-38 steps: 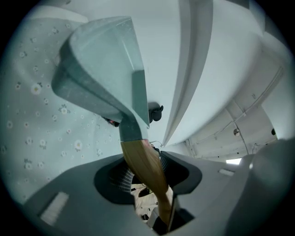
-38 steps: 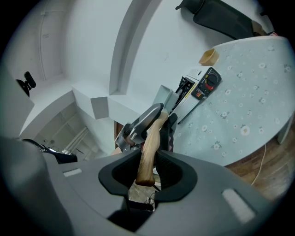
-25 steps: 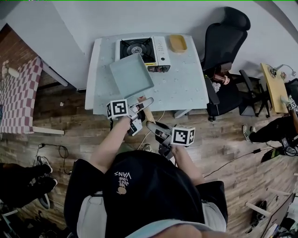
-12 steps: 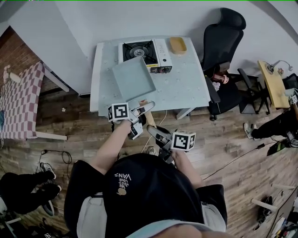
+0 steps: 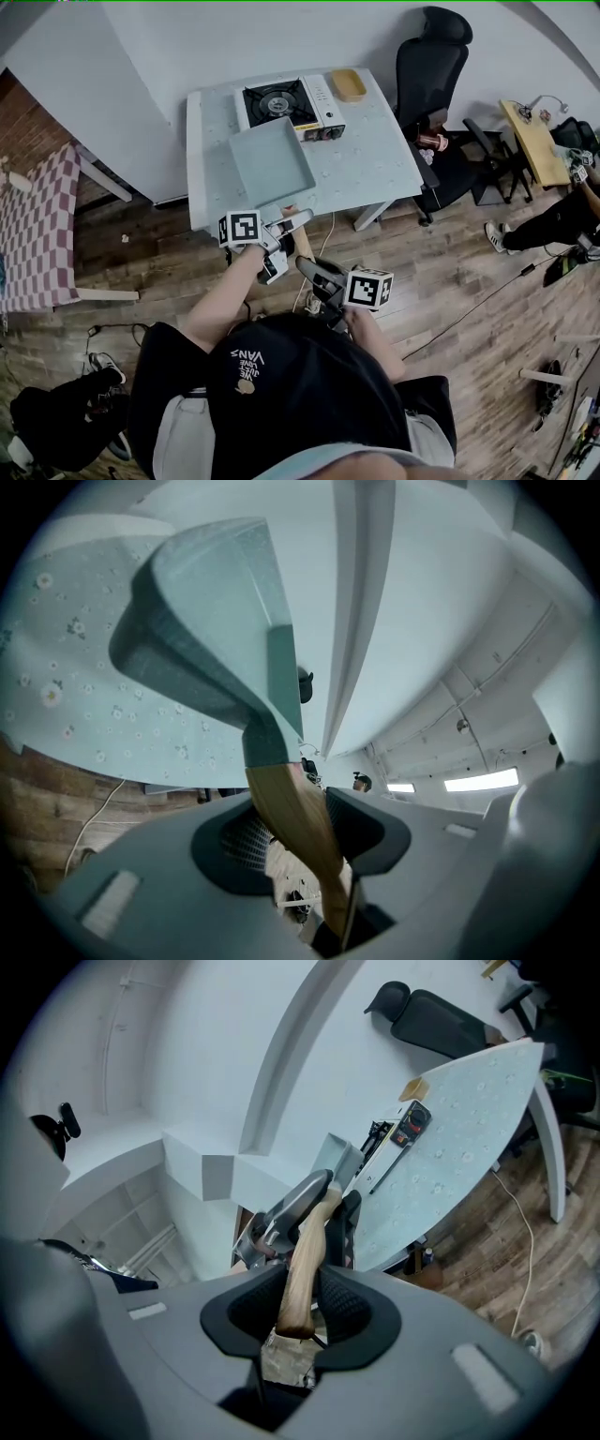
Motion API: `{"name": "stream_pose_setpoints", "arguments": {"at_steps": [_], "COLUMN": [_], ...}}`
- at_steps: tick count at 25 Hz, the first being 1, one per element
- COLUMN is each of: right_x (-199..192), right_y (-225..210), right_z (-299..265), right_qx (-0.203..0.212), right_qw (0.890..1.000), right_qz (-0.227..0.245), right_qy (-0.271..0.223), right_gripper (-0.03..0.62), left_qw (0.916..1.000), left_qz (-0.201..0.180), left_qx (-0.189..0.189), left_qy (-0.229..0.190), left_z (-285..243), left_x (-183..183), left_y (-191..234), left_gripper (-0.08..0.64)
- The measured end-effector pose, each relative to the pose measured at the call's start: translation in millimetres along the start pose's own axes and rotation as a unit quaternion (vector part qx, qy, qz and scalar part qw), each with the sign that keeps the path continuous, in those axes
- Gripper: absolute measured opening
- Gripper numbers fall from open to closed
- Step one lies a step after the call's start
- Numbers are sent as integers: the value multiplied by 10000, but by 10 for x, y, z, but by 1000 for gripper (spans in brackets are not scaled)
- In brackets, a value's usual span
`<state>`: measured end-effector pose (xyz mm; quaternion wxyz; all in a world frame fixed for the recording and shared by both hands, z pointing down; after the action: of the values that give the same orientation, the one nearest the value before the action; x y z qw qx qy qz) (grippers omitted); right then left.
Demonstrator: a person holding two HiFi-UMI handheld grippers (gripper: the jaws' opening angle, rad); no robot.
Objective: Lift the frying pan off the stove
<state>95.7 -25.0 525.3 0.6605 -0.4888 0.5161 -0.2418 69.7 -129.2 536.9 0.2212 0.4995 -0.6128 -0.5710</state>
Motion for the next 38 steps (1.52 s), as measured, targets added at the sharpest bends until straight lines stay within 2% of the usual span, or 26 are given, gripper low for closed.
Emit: {"name": "stream_pose_setpoints", "arguments": {"at_steps": [17, 25, 38], "right_x": [-912, -1189, -1321], "right_y": [286, 287, 333], "right_z": [-289, -455, -668], "right_qx": [-348, -416, -369], "right_qw": [9975, 9971, 9980], "right_qz": [-130, -169, -162], "right_qy": [-608, -612, -483], "right_gripper": [112, 112, 111], "left_qw": [9976, 9972, 9977], "left_qz": [-61, -55, -53], "left_qx": [-100, -46, 28], "left_qy": [685, 751, 680], "left_z": [719, 987, 1209], "left_x": [-486, -557, -504], "left_y": [236, 402, 523], "left_gripper": [170, 170, 170]}}
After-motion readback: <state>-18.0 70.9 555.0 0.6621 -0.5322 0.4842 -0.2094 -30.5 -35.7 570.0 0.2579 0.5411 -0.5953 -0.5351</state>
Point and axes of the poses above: the fingertips, and each gripper's own axes: z backward along the fingers, y to its left, x out of its top, the point moved 2 cm from there along z, backward along the fingers, and after that the axes turned 9 degrees about x, right-handed, at the moved point
